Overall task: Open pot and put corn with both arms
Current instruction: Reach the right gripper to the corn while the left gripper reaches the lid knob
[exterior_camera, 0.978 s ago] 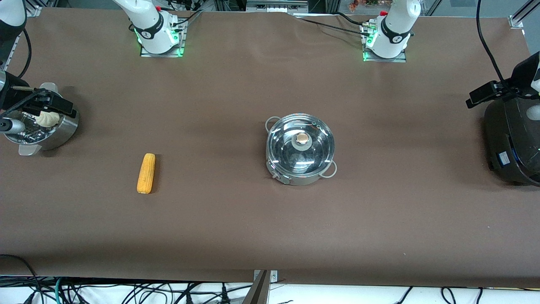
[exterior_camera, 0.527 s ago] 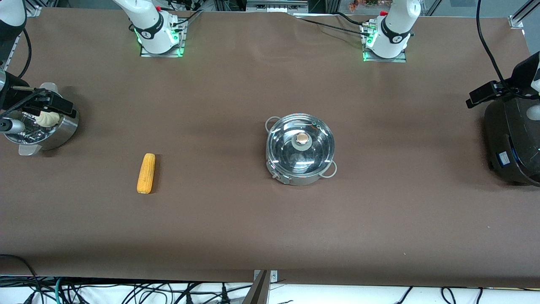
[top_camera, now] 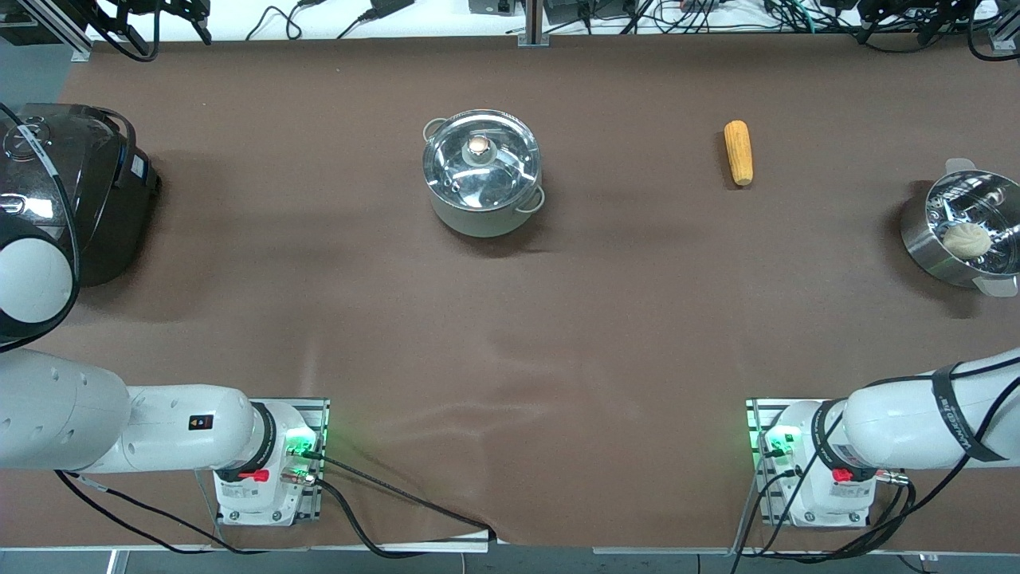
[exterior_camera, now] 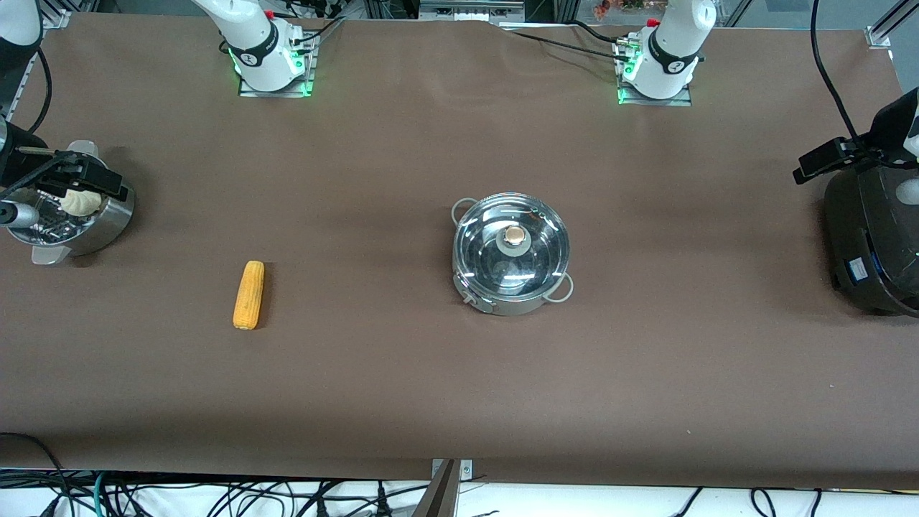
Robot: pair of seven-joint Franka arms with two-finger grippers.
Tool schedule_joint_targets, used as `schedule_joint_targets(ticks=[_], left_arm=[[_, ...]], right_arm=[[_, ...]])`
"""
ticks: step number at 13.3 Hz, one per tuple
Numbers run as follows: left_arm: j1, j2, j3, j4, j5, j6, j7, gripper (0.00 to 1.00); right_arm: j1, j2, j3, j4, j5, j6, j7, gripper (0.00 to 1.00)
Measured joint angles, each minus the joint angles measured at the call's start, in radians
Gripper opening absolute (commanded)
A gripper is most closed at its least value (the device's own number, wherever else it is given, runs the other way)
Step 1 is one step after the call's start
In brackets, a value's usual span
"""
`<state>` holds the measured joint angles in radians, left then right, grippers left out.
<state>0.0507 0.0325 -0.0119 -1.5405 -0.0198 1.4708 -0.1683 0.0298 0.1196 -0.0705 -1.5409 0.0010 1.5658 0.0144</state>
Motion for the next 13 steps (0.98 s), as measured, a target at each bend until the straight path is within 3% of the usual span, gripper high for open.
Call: schedule_joint_targets(ticks=[8,13], left_arm=[[-0.001,0.025,-0.007,-0.006,-0.007,0.001,0.000,1.00],[-0.004,0.040,-0.108,-0.006,-0.011,0.008,-0.141,1.00]], right_arm=[[-0.001,0.134,0.000,0.000,0.001,0.066,0.000,1.00],[0.027,0.271,0.009,-0.003,0.013,0.203,0.001,1.00]])
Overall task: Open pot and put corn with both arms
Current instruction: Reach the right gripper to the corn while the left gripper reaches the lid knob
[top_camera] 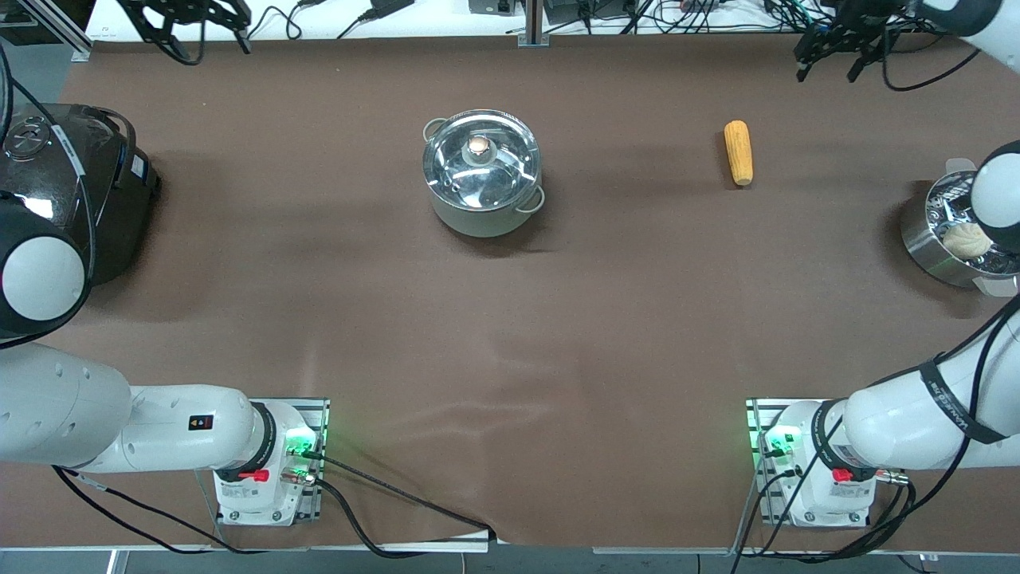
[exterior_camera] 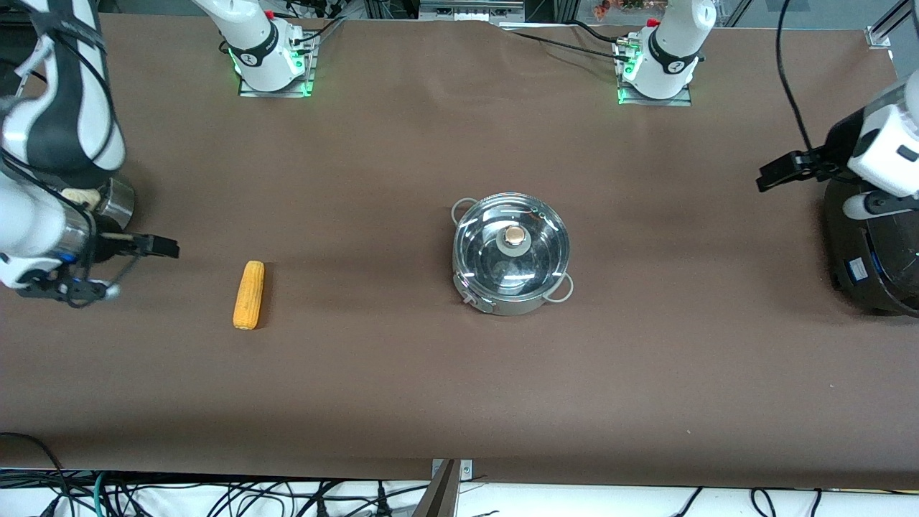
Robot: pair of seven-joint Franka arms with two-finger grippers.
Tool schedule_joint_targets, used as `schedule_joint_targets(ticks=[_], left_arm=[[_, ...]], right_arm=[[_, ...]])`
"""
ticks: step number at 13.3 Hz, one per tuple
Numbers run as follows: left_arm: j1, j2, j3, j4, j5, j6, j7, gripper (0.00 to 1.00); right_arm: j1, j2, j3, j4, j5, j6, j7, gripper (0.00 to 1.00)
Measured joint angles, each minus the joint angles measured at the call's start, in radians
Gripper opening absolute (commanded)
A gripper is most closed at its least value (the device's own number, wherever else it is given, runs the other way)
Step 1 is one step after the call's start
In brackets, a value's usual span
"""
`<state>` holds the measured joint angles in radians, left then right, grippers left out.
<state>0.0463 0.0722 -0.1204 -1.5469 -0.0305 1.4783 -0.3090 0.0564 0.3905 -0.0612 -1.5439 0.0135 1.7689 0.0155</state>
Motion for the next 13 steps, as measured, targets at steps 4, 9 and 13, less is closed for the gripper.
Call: schedule_joint_targets(ticks=[4,9,13], left_arm=[[-0.022,0.030,-0.104,-0.001,-0.001,0.025,-0.138,1.00],[-0.146,0.120,-0.201,-0.002,-0.003,0.086,-0.349,1.00],[-0.227,0.205,-0.249,-0.002,-0.003,0.176,-0.493,1.00]], right_arm=[[0.023,0.087,0.004,-0.048,0.001,0.168,0.003,1.00],[0.024,0.120,0.016,-0.154,0.007,0.345,0.011,1.00],[0.024,0.162,0.026,-0.166,0.021,0.426,0.018,1.00]])
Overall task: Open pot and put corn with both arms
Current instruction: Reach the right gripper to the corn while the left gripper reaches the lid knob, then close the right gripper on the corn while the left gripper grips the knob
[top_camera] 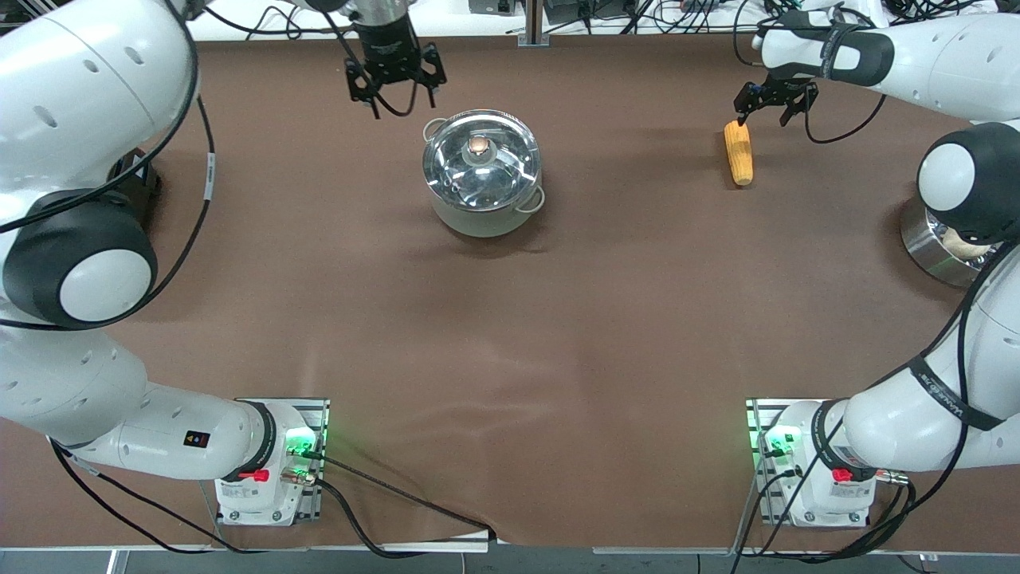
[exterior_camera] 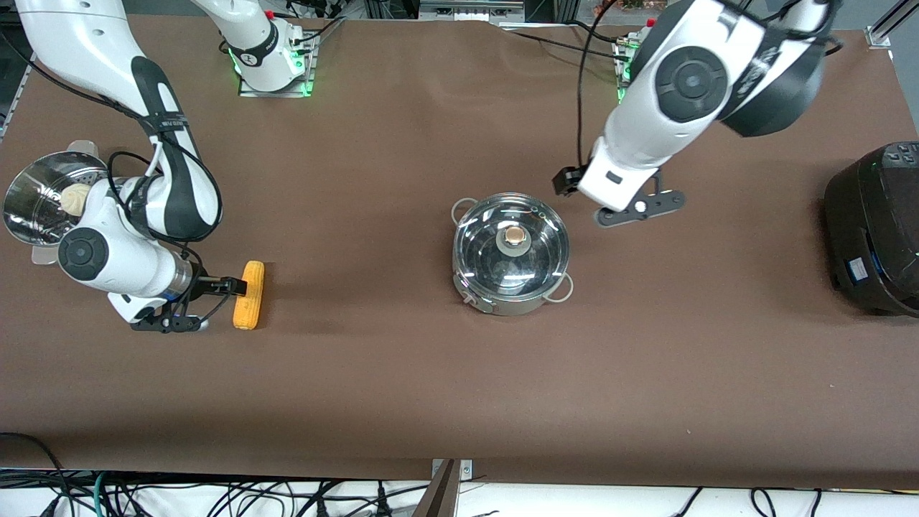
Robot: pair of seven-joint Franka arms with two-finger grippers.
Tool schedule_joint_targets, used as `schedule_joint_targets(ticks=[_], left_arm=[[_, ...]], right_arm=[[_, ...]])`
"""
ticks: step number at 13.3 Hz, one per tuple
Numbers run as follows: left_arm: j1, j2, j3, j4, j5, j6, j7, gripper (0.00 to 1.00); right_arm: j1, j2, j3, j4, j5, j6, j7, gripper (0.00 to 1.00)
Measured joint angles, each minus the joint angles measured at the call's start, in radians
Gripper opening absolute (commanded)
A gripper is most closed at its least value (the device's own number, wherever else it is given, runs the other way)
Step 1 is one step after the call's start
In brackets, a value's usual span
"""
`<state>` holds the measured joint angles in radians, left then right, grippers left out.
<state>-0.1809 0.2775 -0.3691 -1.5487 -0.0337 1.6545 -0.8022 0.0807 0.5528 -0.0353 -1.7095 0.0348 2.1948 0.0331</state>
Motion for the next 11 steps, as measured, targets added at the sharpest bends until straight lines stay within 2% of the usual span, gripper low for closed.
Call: schedule_joint_targets(ticks=[6,11], left_arm=[[-0.064,0.119,-0.008,0.007,0.005,0.212,-0.004,1.00],[-0.092,0.185,-0.021,0.010,0.105,0.306,-0.003,1.00]], right_arm=[[0.001,0.058,0.017,-0.046,0.000,0.149,0.004,1.00],[0.002,0.081,0.028,-0.047,0.000,0.188,0.008,1.00]])
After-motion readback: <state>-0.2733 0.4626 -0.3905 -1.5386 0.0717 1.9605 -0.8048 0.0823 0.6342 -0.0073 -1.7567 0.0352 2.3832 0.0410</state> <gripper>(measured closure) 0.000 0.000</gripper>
